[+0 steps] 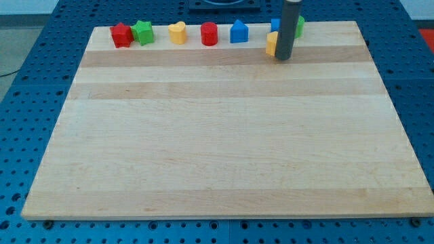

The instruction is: Move the hexagon to the right of the green circle

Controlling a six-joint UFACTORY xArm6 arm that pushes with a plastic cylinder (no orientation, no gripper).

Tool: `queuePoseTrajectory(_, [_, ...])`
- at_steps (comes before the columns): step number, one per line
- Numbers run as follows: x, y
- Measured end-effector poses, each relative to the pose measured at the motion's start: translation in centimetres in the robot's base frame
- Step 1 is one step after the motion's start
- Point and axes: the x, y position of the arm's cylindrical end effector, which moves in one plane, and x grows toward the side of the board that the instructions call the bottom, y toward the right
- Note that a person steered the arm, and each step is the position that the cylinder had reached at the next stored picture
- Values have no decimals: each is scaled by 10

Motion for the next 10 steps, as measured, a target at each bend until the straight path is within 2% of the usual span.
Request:
queuePoseTrajectory(2, [19,-86])
queuePoseTrajectory(3, [-4,-94])
queuePoseTrajectory(4, [-26,-57])
queuePoseTrajectory(6, [-30,34])
queuePoseTrajectory(8, [-11,47])
queuePoseTrajectory(10, [-35,73])
